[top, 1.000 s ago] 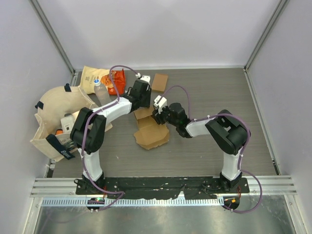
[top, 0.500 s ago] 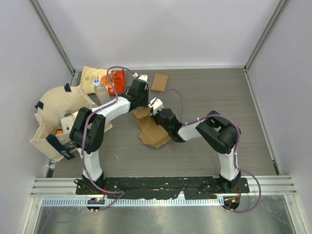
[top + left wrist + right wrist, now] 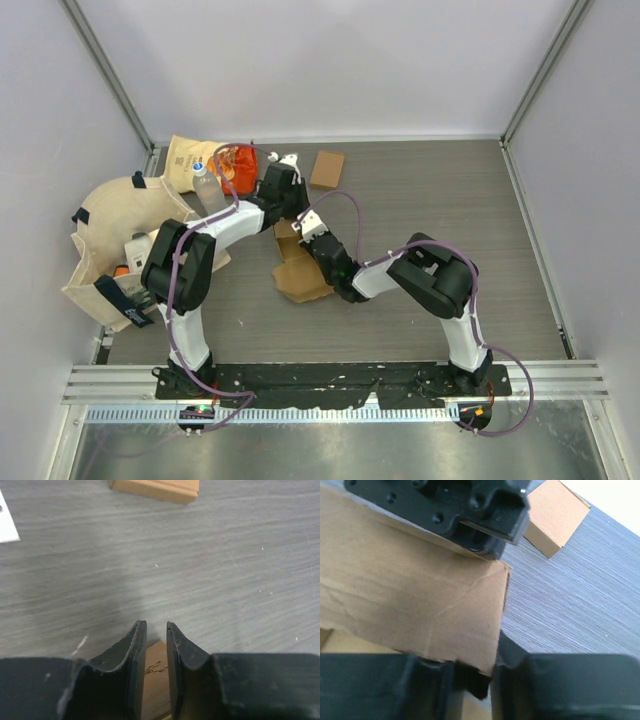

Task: Fold the paper box

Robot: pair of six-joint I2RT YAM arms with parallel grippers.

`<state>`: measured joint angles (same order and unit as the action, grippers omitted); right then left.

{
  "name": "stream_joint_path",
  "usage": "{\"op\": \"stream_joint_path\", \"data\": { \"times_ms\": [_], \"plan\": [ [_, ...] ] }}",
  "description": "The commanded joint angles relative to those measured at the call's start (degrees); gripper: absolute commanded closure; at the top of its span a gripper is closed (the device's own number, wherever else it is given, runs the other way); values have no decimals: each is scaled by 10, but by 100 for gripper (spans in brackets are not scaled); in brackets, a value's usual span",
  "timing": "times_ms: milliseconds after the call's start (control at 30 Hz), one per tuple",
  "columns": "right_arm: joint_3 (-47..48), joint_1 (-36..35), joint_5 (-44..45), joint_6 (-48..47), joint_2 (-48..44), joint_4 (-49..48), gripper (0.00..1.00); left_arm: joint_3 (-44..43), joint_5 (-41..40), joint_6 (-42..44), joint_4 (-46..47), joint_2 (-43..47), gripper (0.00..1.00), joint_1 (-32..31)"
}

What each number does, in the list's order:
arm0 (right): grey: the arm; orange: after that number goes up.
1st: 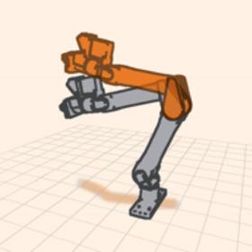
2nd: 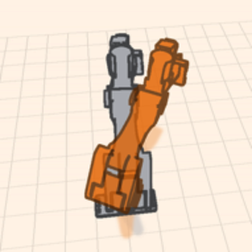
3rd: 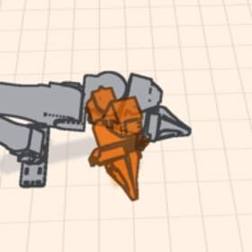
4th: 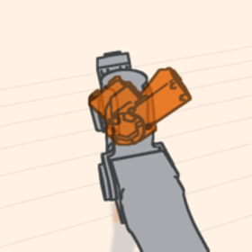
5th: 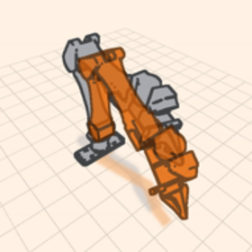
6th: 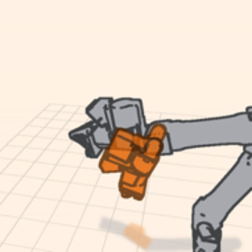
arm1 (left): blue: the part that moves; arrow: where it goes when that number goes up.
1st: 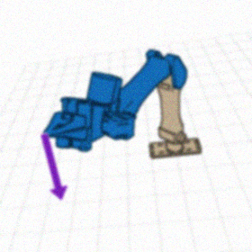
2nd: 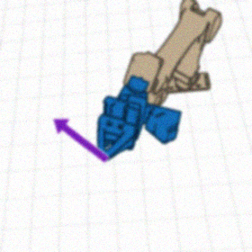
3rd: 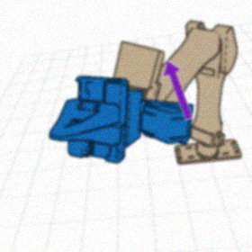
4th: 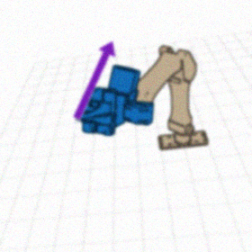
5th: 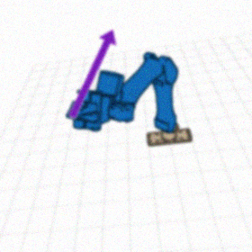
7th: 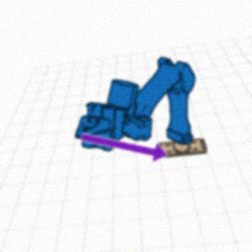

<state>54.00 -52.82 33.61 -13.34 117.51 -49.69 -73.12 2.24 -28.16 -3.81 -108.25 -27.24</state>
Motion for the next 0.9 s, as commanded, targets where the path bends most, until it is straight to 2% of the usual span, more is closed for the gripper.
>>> {"op": "stream_joint_path", "data": {
  "times_ms": [0,67,100,267,433,533,667,700,733,767,800,833,867],
  "plan": [
    [-40,-1,-28,-7,-50,-28,63,-6,42,6,-65,19,72,-25],
    [-77,0,-25,-6,-82,-31,51,-25,23,13,-76,22,68,-21],
    [-86,0,-25,-5,-91,-26,41,-32,18,16,-82,23,66,-19],
    [-149,3,-59,35,-158,-2,27,-102,-18,35,-139,27,56,-19],
    [-195,8,-120,92,-242,47,22,-103,-36,45,-147,52,52,-19],
    [-211,14,-163,133,-313,114,21,-93,-43,43,-151,74,52,-19],
    [-226,18,-187,232,-403,280,21,-45,-62,22,-146,139,52,-20],
    [-227,25,-180,315,-443,319,21,-32,-67,15,-146,181,52,-20],
    [-218,39,-212,358,-457,360,21,3,-67,11,-143,206,52,-20],
    [-212,89,-247,398,-469,429,21,23,-65,7,-139,231,52,-21],
    [-205,115,-281,454,-478,462,21,47,-60,7,-136,293,52,-21],
    [-189,139,-365,527,-483,493,21,98,-54,12,-130,322,52,-25],
    [-185,170,-398,552,-483,530,21,124,-16,26,-118,356,52,-25]
  ]
}}
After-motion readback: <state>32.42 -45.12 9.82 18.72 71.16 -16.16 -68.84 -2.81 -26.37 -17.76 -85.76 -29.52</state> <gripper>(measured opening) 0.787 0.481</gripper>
